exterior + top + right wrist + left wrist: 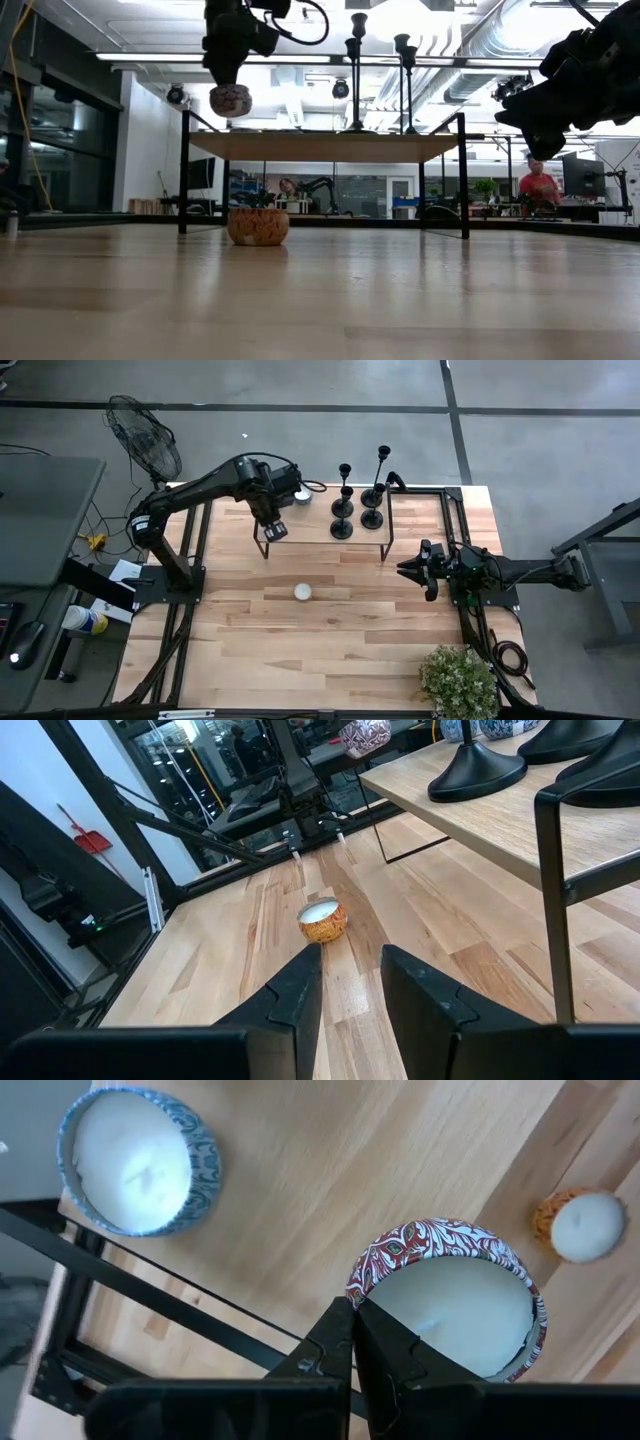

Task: Pick & Place candle stick holders
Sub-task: Put the red scented candle on the shelf and align it with the light blue scented candle

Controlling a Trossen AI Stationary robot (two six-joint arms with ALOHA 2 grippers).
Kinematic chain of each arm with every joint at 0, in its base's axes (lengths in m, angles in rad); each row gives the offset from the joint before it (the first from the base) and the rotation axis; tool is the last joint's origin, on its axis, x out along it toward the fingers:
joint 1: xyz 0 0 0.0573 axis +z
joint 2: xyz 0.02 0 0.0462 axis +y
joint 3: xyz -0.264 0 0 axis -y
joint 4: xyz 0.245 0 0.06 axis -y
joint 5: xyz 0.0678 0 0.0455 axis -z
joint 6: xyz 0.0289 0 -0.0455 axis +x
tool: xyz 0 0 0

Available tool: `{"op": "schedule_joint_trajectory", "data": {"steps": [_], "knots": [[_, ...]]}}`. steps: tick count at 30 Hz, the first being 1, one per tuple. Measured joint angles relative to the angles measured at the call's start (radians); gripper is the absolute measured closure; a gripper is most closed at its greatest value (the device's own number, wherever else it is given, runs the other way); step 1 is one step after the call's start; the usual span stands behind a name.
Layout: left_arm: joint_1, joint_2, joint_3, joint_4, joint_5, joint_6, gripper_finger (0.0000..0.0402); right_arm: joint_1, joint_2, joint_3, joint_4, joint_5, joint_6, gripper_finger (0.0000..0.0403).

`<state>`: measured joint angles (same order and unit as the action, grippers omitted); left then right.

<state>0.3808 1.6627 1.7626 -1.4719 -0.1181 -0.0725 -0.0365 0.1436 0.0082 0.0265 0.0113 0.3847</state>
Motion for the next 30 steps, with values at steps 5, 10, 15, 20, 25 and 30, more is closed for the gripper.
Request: {"op": "schedule_joint_trajectory", "data": {"steps": [5, 10, 15, 20, 25, 30], "knots": [[-0.001, 0.0, 0.0, -0.002, -0.005, 0.082, 0.0401, 0.0, 0.0, 0.0, 0.0, 0.0, 0.0, 0.0304], [-0.001, 0.0, 0.0, -0.004, -0.008, 0.149, 0.0401, 0.0, 0.0, 0.0, 0.0, 0.0, 0.0, 0.0304], [-0.001, 0.0, 0.0, -0.005, -0.008, 0.165, 0.0401, 0.0, 0.0, 0.0, 0.0, 0.0, 0.0, 0.0304], [-0.001, 0.0, -0.001, -0.009, -0.008, 0.174, 0.0401, 0.0, 0.0, 0.0, 0.0, 0.0, 0.0, 0.0304], [0.013, 0.0, -0.013, -0.004, -0.004, 0.198, 0.0401, 0.0, 0.0, 0.0, 0.0, 0.0, 0.0, 0.0304], [0.036, 0.0, -0.013, 0.006, -0.039, 0.207, 0.0401, 0.0, 0.0, 0.0, 0.0, 0.0, 0.0, 0.0304]]}}
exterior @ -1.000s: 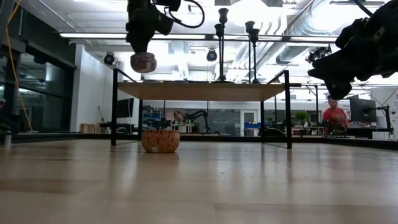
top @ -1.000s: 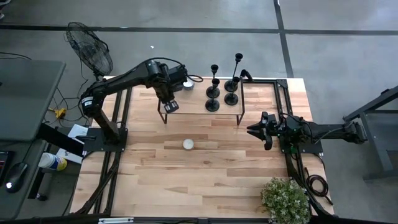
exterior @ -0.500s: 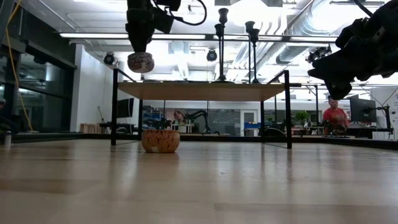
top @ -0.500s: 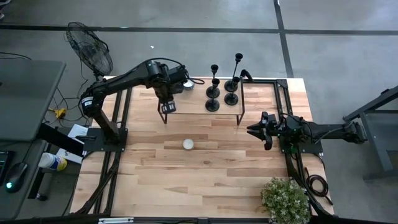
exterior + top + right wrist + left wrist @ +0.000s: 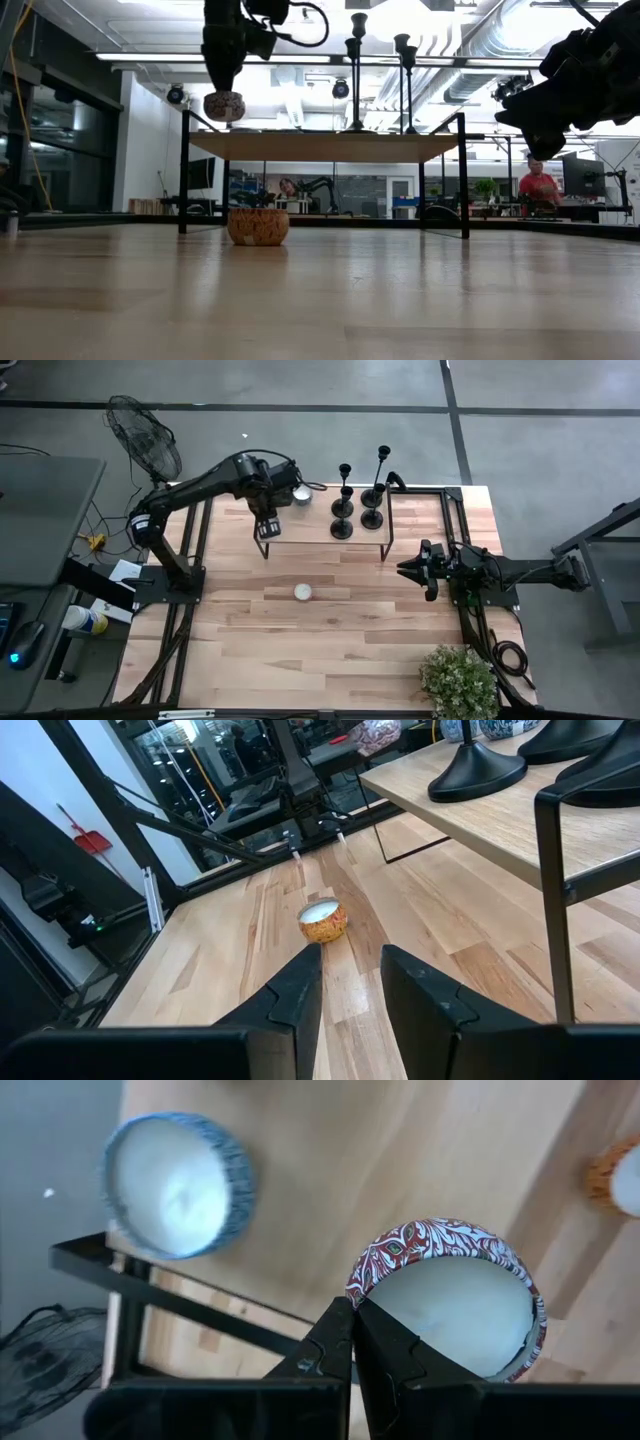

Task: Pick & Place candle stick holders
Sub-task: Put the red scented candle on the shelf and align it with the light blue scented candle

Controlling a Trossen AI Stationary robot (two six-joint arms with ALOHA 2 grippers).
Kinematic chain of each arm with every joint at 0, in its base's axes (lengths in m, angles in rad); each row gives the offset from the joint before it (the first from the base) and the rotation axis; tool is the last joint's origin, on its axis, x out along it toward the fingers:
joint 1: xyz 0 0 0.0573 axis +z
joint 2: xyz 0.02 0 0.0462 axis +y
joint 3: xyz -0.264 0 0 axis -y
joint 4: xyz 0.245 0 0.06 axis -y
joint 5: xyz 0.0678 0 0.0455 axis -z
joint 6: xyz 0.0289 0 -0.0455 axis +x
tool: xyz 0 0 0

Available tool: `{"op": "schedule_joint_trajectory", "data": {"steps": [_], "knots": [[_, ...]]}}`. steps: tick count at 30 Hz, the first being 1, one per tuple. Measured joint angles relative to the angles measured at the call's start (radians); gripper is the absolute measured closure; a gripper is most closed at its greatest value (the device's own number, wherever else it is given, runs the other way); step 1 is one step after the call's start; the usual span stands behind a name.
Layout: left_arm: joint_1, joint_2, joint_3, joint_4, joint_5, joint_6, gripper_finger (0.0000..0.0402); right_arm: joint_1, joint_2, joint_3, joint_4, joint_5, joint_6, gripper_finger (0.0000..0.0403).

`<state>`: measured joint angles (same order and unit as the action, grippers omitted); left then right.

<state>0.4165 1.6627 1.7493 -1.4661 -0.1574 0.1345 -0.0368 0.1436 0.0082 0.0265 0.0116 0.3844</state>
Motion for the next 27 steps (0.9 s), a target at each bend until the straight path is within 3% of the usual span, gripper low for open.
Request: {"op": "schedule_joint_trajectory", "data": {"steps": [27], "knots": [[0.089, 0.055, 0.001, 0.033, 0.01, -0.141, 0.0401, 0.0, 0.0, 0.0, 0.0, 0.0, 0.0, 0.0304]]}}
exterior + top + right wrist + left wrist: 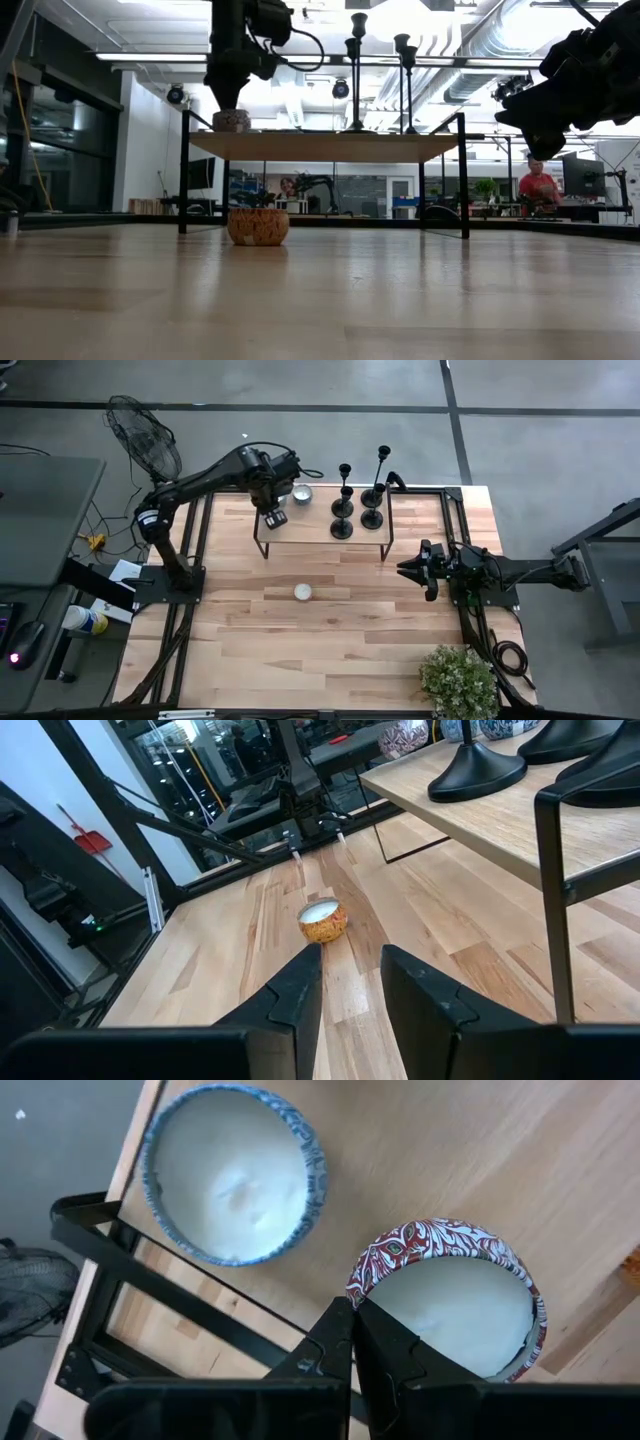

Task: Pick & Place candle stick holders
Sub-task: Put the red scented candle on the shelf and align it with the light blue scented candle

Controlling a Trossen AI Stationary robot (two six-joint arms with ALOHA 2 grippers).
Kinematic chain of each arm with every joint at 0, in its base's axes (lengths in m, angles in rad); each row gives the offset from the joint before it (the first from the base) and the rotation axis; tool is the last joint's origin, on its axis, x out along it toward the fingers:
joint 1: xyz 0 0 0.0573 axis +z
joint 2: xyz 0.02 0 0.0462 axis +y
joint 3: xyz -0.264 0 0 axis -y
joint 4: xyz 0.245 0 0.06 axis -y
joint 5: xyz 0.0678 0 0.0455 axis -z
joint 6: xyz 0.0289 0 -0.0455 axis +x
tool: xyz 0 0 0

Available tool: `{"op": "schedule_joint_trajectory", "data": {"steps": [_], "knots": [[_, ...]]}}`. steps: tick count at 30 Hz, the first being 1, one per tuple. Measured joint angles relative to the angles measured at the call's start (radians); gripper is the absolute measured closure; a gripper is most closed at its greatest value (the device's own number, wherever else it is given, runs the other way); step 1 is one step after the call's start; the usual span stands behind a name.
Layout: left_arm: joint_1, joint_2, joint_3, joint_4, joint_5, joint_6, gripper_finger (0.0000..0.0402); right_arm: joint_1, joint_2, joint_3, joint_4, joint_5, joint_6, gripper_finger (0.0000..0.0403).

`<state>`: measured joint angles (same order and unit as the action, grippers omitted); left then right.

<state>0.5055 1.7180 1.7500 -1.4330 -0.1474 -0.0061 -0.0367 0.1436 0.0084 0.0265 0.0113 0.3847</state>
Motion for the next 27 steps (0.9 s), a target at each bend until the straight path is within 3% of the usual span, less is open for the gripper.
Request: {"op": "schedule_joint_trajectory", "data": {"steps": [27], "knots": [[0.025, 0.014, 0.0, 0.009, 0.011, -0.002, 0.0401, 0.0, 0.0, 0.0, 0.0, 0.0, 0.0, 0.0304]]}}
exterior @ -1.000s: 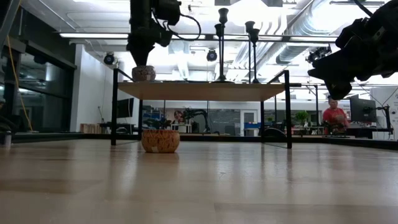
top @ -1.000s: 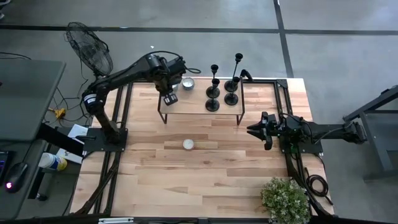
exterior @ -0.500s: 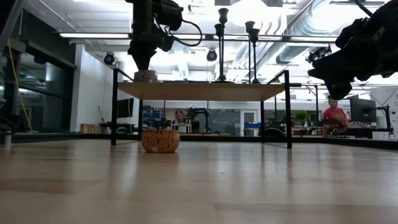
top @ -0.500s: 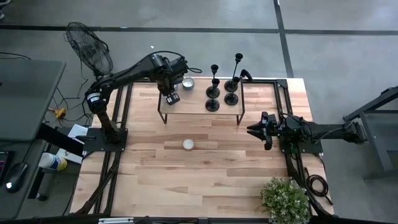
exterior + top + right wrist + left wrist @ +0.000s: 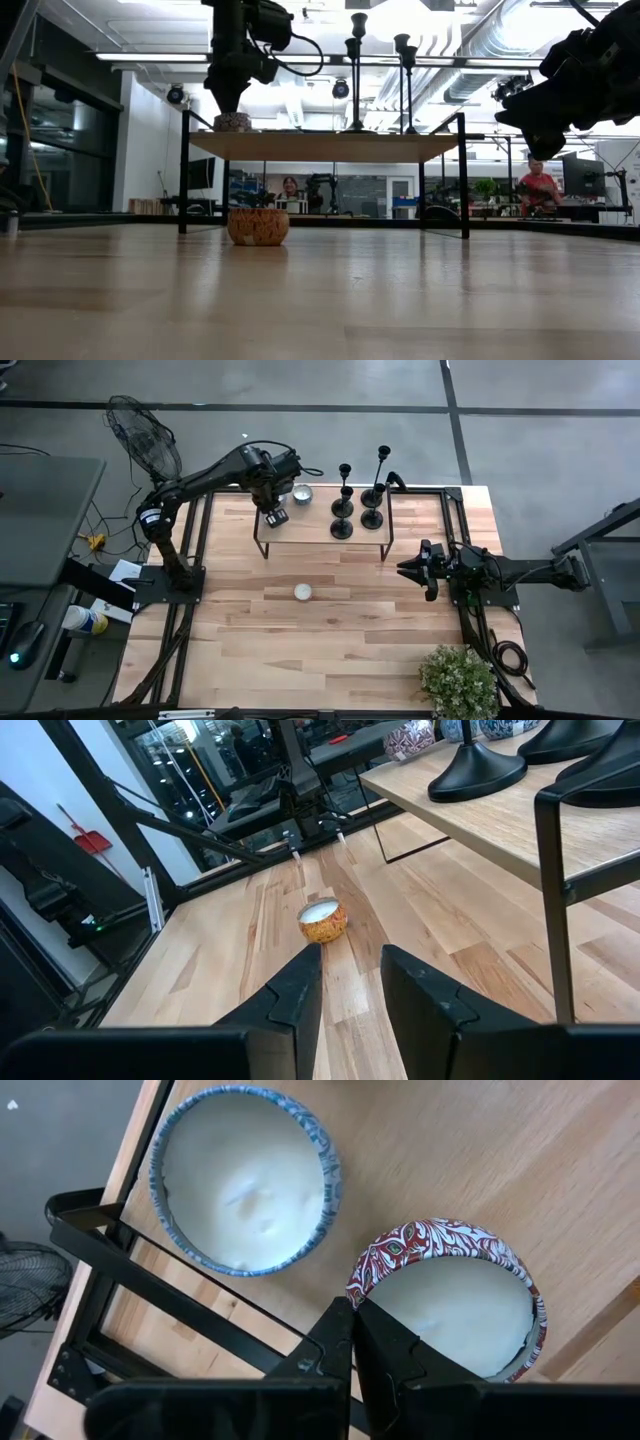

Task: Pick & Place candle stick holders
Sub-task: Put the red scented candle on the shelf and align it with the light blue scented candle

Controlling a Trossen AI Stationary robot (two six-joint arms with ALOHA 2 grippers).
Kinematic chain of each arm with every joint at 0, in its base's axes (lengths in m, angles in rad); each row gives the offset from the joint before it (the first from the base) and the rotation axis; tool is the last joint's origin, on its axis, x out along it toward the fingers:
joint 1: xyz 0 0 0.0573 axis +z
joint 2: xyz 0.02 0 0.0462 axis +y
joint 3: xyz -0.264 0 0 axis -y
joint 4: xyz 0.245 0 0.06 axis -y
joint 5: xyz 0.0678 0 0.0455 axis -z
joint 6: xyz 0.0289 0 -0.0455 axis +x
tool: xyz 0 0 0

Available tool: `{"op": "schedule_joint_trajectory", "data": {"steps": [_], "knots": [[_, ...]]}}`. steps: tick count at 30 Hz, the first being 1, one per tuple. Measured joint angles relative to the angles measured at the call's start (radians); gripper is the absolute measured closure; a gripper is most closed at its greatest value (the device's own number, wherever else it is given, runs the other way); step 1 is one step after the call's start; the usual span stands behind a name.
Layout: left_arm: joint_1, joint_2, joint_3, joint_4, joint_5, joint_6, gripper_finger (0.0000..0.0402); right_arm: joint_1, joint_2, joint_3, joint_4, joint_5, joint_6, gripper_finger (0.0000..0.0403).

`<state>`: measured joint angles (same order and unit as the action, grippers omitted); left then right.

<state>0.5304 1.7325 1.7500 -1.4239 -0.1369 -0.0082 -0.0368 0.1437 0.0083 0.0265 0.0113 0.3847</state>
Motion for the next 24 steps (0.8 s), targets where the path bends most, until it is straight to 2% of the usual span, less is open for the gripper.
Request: {"op": "schedule_joint_trajectory", "data": {"steps": [14, 24], "knots": [[0.0, 0.012, 0.0, -0.009, 0.049, -0.018, 0.0401, 0.0, 0.0, 0.0, 0.0, 0.0, 0.0, 0.0304], [0.0, 0.019, 0.0, -0.009, 0.04, -0.023, 0.0401, 0.0, 0.0, 0.0, 0.0, 0.0, 0.0, 0.0304]]}}
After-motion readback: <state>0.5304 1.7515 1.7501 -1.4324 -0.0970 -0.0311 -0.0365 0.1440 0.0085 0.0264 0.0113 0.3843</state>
